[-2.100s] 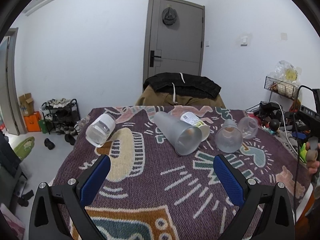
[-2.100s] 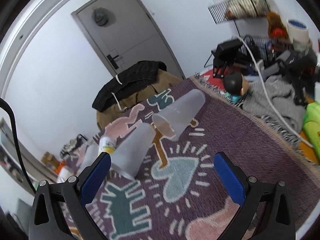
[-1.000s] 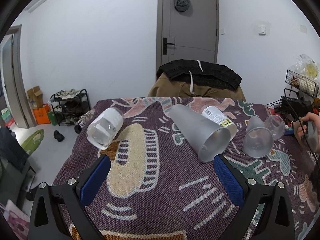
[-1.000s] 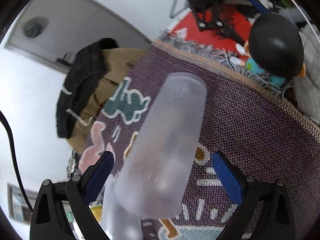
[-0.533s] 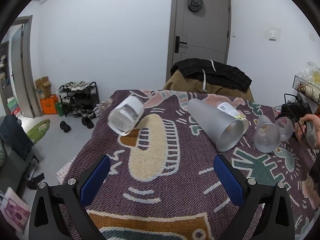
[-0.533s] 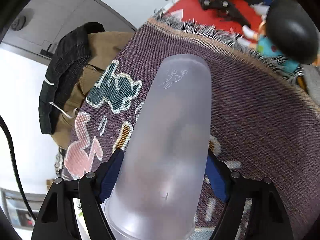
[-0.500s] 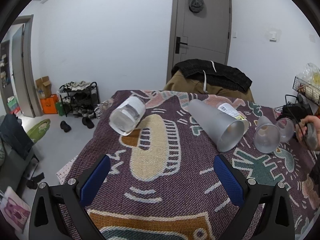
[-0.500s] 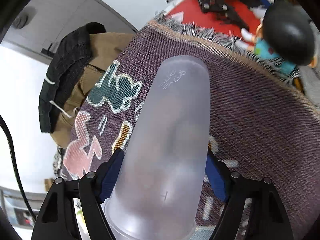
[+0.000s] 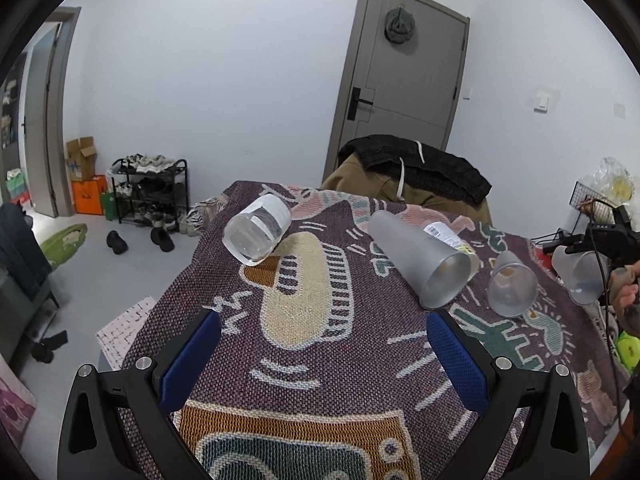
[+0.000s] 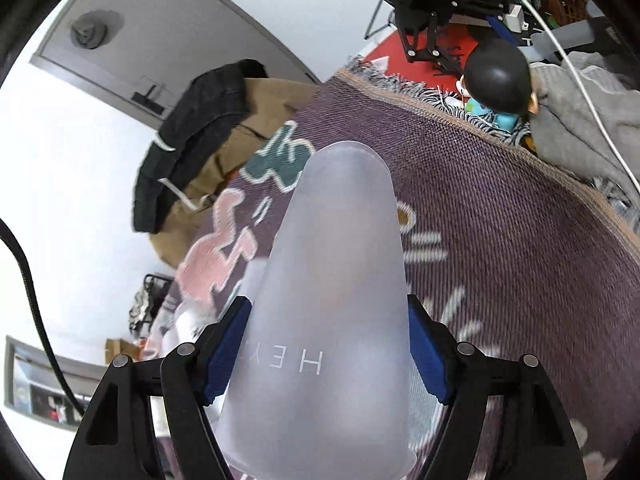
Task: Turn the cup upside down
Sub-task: 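Lift the frosted cup with the right gripper and tilt it rim-down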
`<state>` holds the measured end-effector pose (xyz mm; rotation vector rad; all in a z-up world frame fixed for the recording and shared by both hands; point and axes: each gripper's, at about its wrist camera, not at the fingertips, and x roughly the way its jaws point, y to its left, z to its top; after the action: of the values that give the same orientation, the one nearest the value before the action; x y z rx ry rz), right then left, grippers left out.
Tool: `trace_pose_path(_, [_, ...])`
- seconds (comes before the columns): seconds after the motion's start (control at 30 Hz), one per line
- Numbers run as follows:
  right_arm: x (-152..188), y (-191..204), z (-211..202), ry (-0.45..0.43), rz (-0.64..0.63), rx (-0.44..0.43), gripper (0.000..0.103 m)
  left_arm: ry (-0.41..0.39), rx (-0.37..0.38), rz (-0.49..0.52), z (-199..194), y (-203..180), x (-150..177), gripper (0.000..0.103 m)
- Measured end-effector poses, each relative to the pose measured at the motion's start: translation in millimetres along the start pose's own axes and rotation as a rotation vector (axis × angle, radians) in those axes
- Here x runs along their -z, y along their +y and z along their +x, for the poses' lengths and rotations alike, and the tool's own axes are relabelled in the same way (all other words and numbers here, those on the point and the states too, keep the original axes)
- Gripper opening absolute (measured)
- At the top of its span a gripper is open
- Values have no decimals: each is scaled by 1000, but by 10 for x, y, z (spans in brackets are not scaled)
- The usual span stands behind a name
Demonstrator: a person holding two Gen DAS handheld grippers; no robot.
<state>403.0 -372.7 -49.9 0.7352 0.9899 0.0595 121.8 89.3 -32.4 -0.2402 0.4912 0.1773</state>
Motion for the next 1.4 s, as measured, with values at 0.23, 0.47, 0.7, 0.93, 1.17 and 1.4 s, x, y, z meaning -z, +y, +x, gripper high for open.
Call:
trace_pose_path(0.23, [613,190,-500,-51,-91,-81,76,-15,24,-30,-149,120,32,103])
trace_pose_path(0.47, [1251,353,-708,-18,-190,-97,76,-11,24,-29,-329,234,96,103])
trace_pose_path(0.7, [1759,405,-682,44,-272,-104,76,9,29,-4,-455,301,246,103])
trace_pose_path(0.93, [2246,448,-409,143,-353,-106,76,38,45,17,-487,354,373,103])
trace_pose_path(1.17, [2556,510,-253,157,-448,-84,76,49,47,28,-509,386,446,103])
trace_pose_path(1.4, [2667,486,-42,198,-516,-35,78,65,91,-12,-482,422,471,103])
